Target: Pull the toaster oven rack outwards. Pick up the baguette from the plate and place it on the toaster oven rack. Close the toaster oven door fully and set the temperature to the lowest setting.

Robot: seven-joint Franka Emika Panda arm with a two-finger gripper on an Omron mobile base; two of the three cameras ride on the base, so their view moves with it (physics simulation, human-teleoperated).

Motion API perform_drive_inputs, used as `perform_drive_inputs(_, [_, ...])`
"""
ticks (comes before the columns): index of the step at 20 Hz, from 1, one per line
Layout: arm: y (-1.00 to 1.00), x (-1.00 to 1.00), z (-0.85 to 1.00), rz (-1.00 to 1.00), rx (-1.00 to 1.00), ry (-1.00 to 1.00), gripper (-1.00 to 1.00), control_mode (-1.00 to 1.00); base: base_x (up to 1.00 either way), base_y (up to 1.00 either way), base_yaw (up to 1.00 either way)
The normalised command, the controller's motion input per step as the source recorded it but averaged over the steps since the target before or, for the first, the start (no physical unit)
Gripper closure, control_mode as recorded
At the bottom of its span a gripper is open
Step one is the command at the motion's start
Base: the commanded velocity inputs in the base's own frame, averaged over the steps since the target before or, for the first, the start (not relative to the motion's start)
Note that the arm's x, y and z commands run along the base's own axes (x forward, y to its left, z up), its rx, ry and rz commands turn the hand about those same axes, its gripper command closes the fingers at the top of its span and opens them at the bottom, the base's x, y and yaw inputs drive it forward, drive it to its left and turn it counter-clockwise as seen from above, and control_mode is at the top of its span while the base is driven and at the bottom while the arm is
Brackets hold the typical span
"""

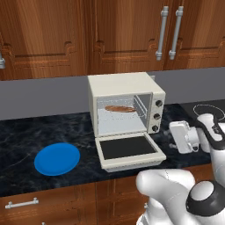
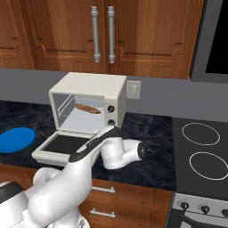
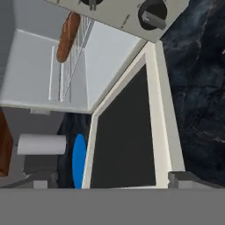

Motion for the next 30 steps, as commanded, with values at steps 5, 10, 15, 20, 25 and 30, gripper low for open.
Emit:
perform_drive_inputs(5, [0.00, 0.00, -0.08, 0.12, 0.18, 0.06, -1.00, -1.00, 0.00, 0.00, 0.00])
perform_drive_inputs(10, [0.00, 0.00, 0.00, 0.04, 0.00, 0.21, -1.00, -1.00, 0.00, 0.00, 0.00])
perform_drive_inputs(15, [0.00, 0.00, 0.00, 0.00, 0.00, 0.24, -1.00, -1.00, 0.00, 0.00, 0.00])
perform_drive_inputs(20, [0.00, -0.08, -0.20, 0.00, 0.00, 0.07, -1.00, -1.00, 0.00, 0.00, 0.00])
perform_drive_inputs(25, [0.07, -0.28, -0.17, 0.00, 0.00, 0.00, -1.00, -1.00, 0.00, 0.00, 0.00])
perform_drive_inputs(30, [0.14, -0.27, -0.05, 0.03, 0.00, -0.02, -1.00, -1.00, 0.00, 0.00, 0.00])
